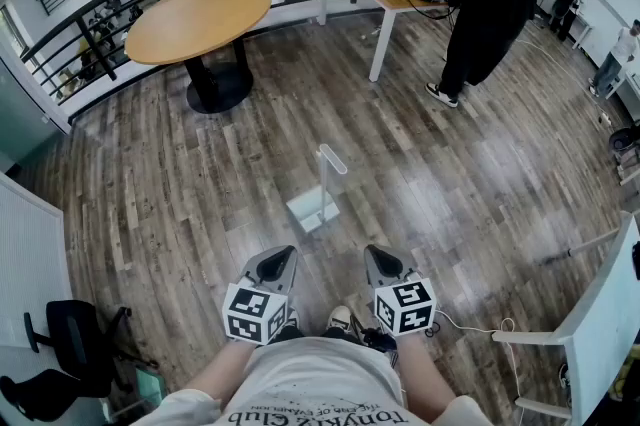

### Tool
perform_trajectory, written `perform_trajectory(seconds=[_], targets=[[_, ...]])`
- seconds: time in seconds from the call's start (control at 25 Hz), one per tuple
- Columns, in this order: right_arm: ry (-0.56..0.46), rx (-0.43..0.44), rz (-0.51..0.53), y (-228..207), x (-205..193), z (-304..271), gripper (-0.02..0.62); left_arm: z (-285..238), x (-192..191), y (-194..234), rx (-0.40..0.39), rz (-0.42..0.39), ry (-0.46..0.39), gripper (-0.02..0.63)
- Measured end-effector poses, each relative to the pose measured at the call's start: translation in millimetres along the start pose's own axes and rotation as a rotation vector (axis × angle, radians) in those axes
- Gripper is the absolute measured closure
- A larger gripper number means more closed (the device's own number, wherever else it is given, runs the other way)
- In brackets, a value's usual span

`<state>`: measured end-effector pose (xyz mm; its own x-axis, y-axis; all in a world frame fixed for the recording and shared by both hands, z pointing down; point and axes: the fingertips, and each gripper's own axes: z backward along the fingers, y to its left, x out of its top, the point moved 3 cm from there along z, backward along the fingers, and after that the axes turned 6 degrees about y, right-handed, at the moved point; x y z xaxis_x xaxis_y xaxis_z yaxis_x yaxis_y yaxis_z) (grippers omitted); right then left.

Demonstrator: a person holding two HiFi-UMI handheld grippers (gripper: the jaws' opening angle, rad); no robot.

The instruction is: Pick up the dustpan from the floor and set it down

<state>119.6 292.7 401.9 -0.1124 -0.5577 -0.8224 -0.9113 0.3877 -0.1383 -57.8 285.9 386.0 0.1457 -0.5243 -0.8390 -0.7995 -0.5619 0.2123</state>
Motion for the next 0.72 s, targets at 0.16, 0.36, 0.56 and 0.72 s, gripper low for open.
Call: perform_trajectory(seconds=[0.16,0.36,0.56,0.72], targets=[[0.002,0.000,0.006,0.2,3.2,-3.7,0.569,-0.6,3.3,2.9,-0.002,-0.001,-0.004,0.583],[0.009,0.006,0.014,0.5,3.9,-7.0,0.569,-1.6,4.4,4.3,0.000,0.002,-0.003,0.583],[-0.017,-0.014,-0.019,-3.2,7.9,-10.3,0.569,-3.8,5.4,7.1,-0.004,0.007,0.000,0.583],[-0.008,-0.019,-0.022,3.1,8.0,-15.4,0.569,-1.9,2.9,10.7,-0.016,-0.002,0.005,0.583]])
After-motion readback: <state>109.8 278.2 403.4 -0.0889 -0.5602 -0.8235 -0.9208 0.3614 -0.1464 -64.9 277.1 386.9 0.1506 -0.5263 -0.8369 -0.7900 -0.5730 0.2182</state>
